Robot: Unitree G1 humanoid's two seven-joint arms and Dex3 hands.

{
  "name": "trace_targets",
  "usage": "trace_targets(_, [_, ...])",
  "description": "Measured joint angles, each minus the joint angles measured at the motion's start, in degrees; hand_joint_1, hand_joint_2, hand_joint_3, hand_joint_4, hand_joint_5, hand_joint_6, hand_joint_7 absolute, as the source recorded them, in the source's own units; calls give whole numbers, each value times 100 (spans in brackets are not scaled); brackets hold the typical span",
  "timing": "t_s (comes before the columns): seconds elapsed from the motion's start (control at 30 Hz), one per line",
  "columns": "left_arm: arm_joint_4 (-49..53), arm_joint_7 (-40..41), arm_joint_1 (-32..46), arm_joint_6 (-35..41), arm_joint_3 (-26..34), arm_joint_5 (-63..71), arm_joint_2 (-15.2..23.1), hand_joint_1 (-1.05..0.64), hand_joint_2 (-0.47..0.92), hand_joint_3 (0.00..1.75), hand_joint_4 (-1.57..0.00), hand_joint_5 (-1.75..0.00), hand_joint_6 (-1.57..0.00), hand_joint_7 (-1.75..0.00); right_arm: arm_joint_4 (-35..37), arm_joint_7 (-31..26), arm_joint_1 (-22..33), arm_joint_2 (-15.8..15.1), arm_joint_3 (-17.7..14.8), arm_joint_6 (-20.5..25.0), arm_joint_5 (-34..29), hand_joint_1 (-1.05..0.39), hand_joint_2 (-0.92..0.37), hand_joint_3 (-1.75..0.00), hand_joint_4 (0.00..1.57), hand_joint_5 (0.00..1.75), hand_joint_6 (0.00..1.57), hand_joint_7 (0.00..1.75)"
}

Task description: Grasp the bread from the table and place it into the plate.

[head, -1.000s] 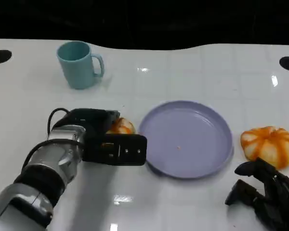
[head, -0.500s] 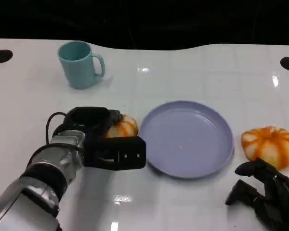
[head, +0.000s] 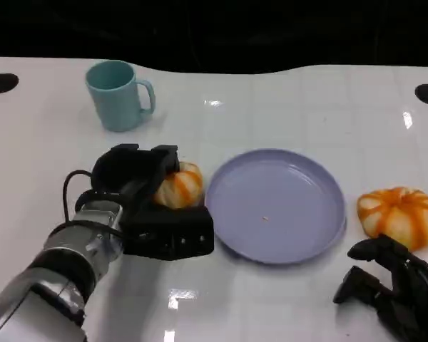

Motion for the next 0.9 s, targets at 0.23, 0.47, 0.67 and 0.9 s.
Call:
trace_targets(0.23, [-603, 206, -115, 445, 360, -243, 31, -18, 87, 49, -86, -175, -55, -174, 185, 98, -145, -26, -18, 5, 14, -52, -92, -21, 66, 148, 61, 114])
trace_targets(0.47, [-1044, 300, -136, 301, 555, -463, 29, -18, 80, 57, -87, -175, -65, -154, 264, 126, -182, -26, -17, -93, 13, -51, -92, -25, 65, 149, 59, 115])
trace_targets(0.67, [-1237, 205, -81, -339, 635, -701, 46, -11, 60, 101, -85, -175, -64, -174, 292, 122, -197, -25, -25, -109, 14, -51, -92, -23, 66, 147, 61, 115])
trace_targets(0.9, [-1182, -136, -87, -1673, 684, -952, -21, -11, 46, 126, -89, -175, -70, -175, 302, 123, -206, -25, -30, -78, 55, -52, -92, -22, 67, 146, 61, 116])
